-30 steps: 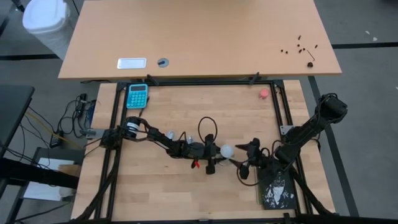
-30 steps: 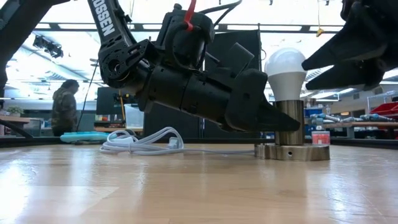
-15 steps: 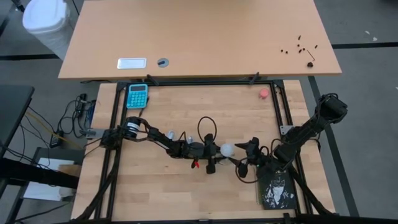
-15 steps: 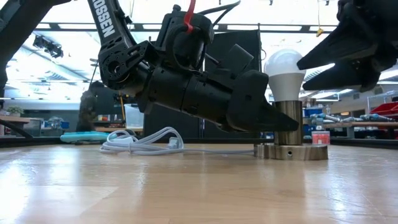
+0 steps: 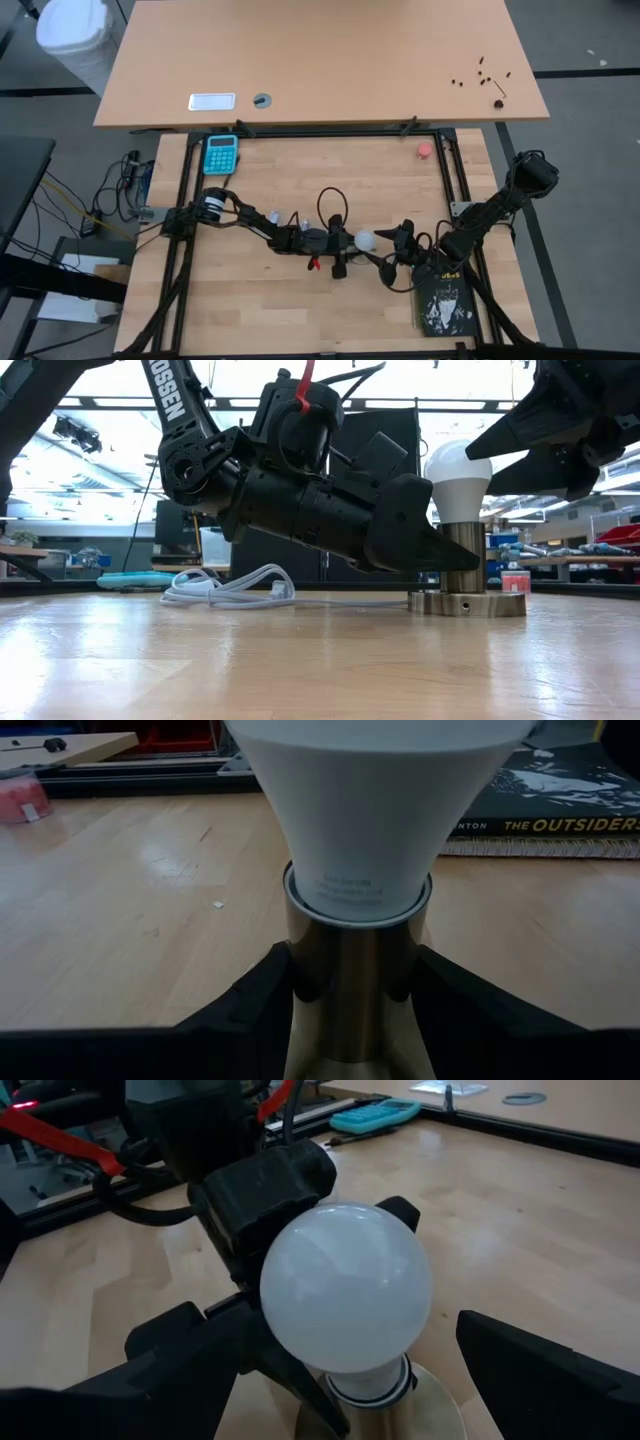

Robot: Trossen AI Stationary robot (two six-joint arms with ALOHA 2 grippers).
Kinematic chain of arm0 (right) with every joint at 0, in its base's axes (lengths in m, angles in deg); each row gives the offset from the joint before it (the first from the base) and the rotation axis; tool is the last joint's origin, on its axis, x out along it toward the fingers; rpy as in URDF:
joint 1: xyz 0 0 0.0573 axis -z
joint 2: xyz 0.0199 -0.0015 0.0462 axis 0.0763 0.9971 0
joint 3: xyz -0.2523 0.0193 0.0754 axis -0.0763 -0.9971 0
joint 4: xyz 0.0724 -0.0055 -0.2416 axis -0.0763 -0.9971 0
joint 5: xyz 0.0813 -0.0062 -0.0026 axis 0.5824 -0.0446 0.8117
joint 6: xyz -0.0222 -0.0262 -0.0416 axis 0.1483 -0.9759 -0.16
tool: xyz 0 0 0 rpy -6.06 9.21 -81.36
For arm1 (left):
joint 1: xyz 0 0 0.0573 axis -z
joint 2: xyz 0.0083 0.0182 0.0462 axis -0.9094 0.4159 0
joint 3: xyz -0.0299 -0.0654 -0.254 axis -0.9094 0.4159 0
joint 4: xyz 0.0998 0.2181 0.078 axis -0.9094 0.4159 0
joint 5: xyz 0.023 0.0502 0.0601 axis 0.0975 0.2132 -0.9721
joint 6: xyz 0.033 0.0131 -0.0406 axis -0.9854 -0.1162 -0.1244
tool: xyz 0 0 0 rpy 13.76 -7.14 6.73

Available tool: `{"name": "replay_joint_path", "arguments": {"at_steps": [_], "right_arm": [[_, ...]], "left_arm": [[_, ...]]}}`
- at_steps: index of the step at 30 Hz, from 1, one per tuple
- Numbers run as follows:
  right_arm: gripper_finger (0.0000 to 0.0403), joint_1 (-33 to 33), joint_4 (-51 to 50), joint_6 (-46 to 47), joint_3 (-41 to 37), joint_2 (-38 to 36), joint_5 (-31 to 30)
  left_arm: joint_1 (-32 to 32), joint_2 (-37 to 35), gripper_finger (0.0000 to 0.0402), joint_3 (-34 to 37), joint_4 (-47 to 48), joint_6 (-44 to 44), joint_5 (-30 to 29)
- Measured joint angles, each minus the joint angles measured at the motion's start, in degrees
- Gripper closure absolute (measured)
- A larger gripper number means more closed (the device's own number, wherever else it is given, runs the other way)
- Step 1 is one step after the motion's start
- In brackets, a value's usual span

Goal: Screw lightbulb
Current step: Remove the lightbulb from the lamp

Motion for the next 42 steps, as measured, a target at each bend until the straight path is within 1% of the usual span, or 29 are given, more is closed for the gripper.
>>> {"name": "replay_joint_path", "arguments": {"at_steps": [15, 20, 25, 42], "right_arm": [[0.0029, 0.8, 0.0, 6.2, 0.0, 0.0, 0.3], [0.0029, 2.9, 0.4, 6.4, 0.0, 0.0, 0.3], [0.0029, 4.4, 0.4, 6.4, 0.0, 0.0, 2.7], [0.0029, 4.8, 0.4, 6.5, 0.0, 0.0, 3.1]], "left_arm": [[-1.1, 0.1, 0.0223, 0.1, -1.3, -0.3, -1.2], [-1.3, 0.1, 0.0223, 0.1, -1.4, 0.0, -1.2], [-1.3, 0.1, 0.0223, 0.1, -1.5, 0.1, -1.2], [-1.3, 0.1, 0.0223, 0.0, -1.7, 0.2, -1.6]]}}
